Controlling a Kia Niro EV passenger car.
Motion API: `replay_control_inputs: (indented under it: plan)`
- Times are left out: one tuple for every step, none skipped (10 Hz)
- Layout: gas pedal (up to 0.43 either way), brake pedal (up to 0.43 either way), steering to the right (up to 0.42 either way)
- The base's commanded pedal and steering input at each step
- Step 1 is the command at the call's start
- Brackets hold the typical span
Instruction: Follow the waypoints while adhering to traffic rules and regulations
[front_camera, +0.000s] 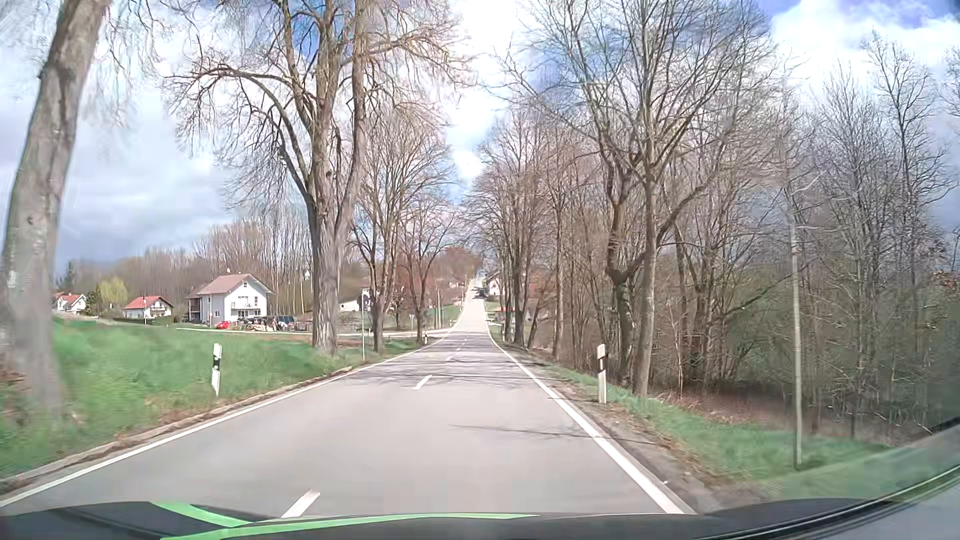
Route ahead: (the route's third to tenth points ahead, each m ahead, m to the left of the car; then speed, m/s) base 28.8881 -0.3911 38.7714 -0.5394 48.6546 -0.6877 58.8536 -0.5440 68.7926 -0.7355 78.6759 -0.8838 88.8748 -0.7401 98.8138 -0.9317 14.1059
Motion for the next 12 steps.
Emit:
replay_control_inputs:
  plan:
    - [0.0,0.0,-0.001]
    - [0.0,0.0,0.0]
    - [0.0,0.0,0.0]
    - [0.0,0.0,0.0]
    - [0.0,0.0,0.0]
    - [0.0,0.0,0.0]
    - [0.0,0.0,0.0]
    - [0.0,0.0,0.0]
    - [0.0,0.0,0.0]
    - [0.0,0.0,0.0]
    - [0.0,0.0,0.0]
    - [0.0,0.0,0.0]
